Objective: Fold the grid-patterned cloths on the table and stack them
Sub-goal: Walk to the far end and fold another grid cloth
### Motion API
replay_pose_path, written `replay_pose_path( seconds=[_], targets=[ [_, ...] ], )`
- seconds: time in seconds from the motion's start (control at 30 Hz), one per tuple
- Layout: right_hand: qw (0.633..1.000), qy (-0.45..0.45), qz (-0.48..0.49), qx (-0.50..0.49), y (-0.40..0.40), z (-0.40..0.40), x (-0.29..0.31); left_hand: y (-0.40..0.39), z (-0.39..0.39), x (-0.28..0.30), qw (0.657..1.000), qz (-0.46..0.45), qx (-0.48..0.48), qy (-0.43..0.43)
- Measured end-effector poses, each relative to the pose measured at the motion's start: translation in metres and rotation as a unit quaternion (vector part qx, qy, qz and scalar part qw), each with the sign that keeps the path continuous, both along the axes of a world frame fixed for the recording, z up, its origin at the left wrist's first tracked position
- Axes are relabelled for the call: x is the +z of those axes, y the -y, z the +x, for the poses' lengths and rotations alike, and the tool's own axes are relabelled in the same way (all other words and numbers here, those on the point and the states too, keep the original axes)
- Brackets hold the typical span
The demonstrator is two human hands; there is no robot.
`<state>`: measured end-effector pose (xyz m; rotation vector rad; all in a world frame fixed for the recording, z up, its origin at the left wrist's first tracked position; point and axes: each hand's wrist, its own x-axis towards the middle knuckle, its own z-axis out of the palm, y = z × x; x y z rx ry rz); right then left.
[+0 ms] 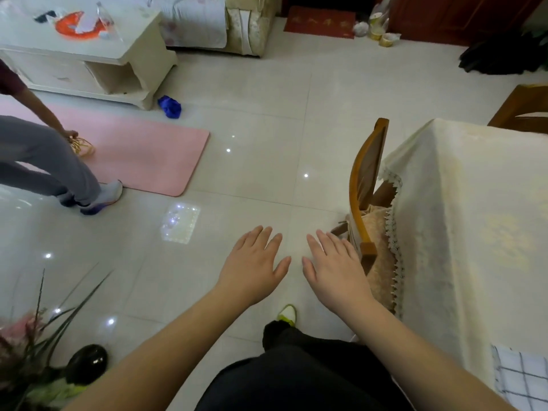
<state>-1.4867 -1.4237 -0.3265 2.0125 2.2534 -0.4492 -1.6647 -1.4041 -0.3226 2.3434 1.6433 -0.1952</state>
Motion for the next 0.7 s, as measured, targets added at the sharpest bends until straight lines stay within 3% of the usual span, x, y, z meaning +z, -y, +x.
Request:
replay_pose_path(
  seconds=[0.33, 0.7],
  targets=[
    [0.999, -0.013, 0.017, -0.034, -0.119, 0.01, 0.008, -0.123, 0.001, 0.014, 0.999, -0.008, -0.018, -0.026],
    [0.991, -0.023, 0.009, -0.128, -0.261, 0.0, 0.005, -0.298, 0.004, 0.0, 0.994, 0.013, -0.109, -0.019]
  ],
)
